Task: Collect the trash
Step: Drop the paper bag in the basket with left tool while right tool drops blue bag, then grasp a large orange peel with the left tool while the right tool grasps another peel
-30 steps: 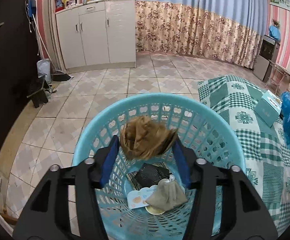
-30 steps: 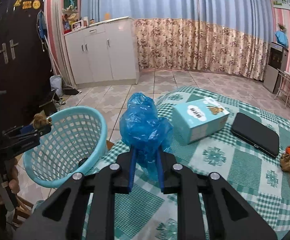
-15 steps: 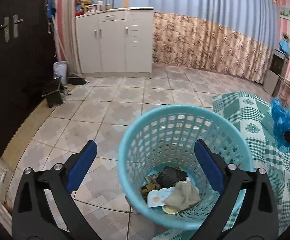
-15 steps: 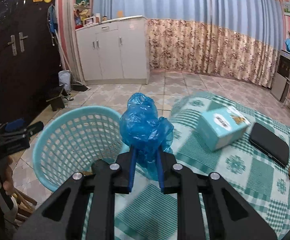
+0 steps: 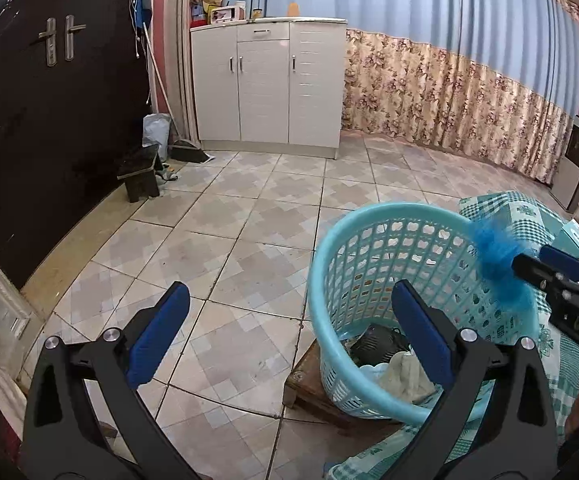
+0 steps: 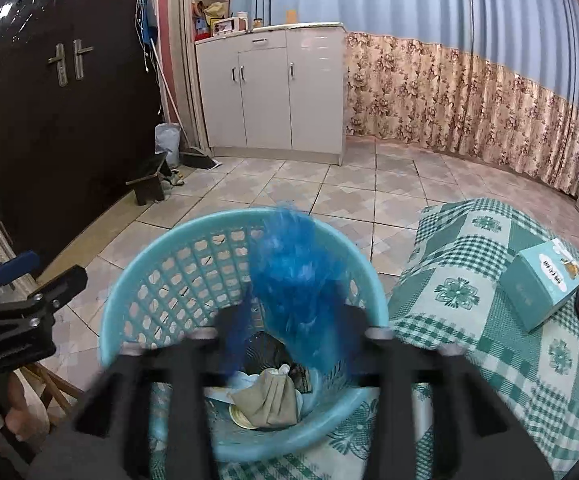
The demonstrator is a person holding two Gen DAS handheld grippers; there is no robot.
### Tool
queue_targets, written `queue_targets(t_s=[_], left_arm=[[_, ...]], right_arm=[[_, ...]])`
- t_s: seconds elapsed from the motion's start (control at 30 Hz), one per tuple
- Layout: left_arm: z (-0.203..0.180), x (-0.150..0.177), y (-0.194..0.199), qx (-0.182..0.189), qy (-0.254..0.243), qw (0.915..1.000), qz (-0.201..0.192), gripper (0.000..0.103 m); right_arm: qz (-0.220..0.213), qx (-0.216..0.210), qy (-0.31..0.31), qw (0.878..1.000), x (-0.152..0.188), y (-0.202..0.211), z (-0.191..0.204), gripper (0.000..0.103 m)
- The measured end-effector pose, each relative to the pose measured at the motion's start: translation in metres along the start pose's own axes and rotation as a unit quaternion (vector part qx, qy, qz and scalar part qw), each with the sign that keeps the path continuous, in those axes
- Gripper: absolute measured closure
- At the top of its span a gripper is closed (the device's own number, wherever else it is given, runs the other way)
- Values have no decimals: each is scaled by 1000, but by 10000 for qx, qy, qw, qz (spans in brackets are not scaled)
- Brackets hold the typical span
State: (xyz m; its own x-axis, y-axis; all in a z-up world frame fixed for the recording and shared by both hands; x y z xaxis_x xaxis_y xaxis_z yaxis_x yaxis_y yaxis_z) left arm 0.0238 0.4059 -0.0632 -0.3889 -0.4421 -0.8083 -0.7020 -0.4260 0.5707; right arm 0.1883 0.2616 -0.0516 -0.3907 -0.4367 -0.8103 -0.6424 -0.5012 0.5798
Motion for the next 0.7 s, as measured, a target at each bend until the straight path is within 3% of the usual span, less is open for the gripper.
queue_targets(t_s=[0.13,0.2,0.27,0.53,0.7], left_arm=[[-2,-2,-2,-1,1,10000,3,5],[-4,-2,-2,18,-9,10000,9,5],[-10,-3,-2,4,-70,10000,11,5],[-57,-4,3,162,-339,9993,67,5],[-108,-1,10,621,-401,9972,71,5]], right_arm=[[37,61,105,9999,2,-2,-5,32],[23,125,46,9999,3,1,-13,18],[-45,201,-11,9998,3,8,-22,12],[-53,562,-281,9980,14,42,-90,12],[-74,1051,-633,9924,35,80,-164,11]])
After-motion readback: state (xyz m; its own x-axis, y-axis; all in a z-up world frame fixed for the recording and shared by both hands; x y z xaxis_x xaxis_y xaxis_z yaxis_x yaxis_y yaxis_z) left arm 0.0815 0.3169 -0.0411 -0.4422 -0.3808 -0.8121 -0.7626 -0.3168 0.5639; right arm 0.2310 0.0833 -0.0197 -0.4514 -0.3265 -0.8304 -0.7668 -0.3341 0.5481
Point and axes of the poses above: each gripper's, at about its wrist camera, not at the fingertips, and y roughly against the way its jaws point, z to its left, x to its underside, the point moved 4 cm from there along -y, roughly the way its jaws point, and after that the axes turned 12 degrees about x, right-handed, at the moved point
